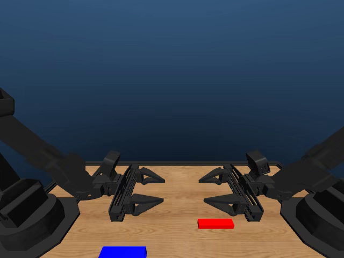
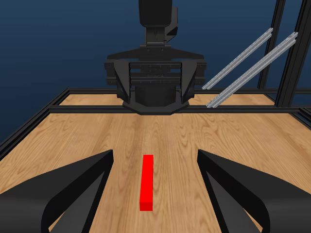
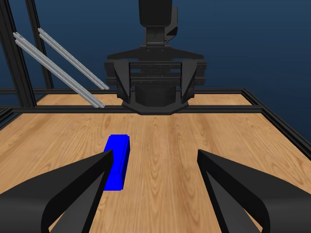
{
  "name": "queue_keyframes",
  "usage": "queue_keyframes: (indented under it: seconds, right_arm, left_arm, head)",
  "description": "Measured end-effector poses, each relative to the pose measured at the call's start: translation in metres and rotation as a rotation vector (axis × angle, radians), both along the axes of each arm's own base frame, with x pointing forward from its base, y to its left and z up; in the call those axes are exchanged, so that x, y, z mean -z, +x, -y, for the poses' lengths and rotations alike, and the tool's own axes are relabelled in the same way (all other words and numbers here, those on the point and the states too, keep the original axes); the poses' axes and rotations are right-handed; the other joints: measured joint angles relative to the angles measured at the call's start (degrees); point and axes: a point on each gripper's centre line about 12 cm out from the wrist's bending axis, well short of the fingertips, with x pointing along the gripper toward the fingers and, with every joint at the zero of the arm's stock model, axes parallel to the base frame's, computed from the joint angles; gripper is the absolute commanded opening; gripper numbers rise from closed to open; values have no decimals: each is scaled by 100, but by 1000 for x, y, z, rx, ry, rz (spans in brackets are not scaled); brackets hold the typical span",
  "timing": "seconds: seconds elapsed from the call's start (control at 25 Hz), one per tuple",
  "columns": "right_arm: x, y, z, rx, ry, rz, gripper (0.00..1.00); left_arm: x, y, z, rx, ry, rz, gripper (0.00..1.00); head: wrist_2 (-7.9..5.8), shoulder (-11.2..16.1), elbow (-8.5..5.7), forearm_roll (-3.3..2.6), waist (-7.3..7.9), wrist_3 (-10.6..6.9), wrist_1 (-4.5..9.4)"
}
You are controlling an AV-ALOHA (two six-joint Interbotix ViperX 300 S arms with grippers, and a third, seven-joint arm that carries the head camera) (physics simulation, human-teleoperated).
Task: Insert peg into socket
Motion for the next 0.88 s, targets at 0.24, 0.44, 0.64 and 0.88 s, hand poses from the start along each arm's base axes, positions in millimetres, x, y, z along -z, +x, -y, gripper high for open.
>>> queue_keyframes:
  seconds: [0.24,0.44,0.64,0.88]
  right_arm:
    - [26,-14,8,77,157,-156,100]
    - [15,-7,-3,42,122,-159,100]
    - [18,-4,-6,34,125,-193,100]
    - [33,-4,-1,47,149,-256,100]
  left_arm:
    - [5,-5,7,-5,-120,92,100]
    - [7,-5,11,-3,-148,131,100]
    - [11,-7,21,-44,-199,50,100]
    - [26,-23,41,-83,-288,-196,100]
  head:
    - [54,75,-421,9,-13,65,1204]
    - [25,148,-465,2,-28,172,1509]
    - [14,301,-509,-8,-72,289,1610]
    - [62,609,-576,8,-110,509,1669]
